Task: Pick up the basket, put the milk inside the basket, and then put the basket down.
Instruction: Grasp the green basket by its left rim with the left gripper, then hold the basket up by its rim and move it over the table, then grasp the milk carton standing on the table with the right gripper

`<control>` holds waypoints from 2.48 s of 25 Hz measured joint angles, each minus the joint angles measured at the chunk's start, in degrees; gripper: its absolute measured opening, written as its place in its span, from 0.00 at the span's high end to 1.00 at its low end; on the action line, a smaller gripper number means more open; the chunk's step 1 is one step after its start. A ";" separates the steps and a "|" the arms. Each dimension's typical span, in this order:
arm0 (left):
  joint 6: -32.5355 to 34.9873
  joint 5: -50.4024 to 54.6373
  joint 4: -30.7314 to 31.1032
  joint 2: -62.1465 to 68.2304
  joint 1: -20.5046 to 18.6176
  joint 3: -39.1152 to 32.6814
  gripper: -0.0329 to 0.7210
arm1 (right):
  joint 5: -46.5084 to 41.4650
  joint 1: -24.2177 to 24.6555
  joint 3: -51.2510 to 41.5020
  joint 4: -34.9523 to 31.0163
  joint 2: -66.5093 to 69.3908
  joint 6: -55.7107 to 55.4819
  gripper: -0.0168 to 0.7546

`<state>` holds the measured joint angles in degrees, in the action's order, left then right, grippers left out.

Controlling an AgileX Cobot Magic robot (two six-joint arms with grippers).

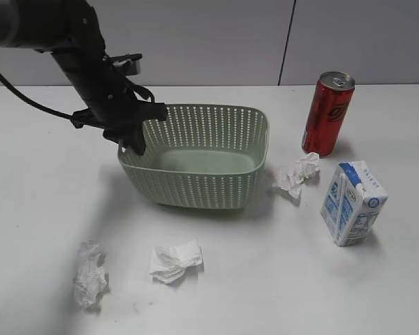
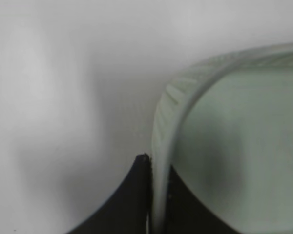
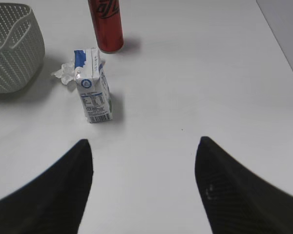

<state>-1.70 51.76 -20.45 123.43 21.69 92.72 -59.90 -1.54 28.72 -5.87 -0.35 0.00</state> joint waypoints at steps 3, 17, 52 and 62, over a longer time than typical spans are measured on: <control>-2.16 1.14 2.46 -1.64 0.10 0.00 0.97 | 0.00 0.00 0.00 0.00 0.00 0.00 0.33; -9.40 8.96 9.14 -10.02 0.10 0.00 0.97 | 1.38 0.00 1.67 0.00 1.26 0.00 0.33; -9.60 9.54 8.37 -10.02 0.10 0.00 0.97 | 9.37 -17.32 31.53 2.46 87.41 -3.73 0.12; -9.60 9.53 8.37 -10.02 0.10 0.00 0.97 | 15.41 -17.36 31.91 3.31 101.12 -5.57 0.13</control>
<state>-11.29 61.29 -12.08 113.41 21.80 92.72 -44.49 -18.90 60.63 -2.56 100.77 -5.57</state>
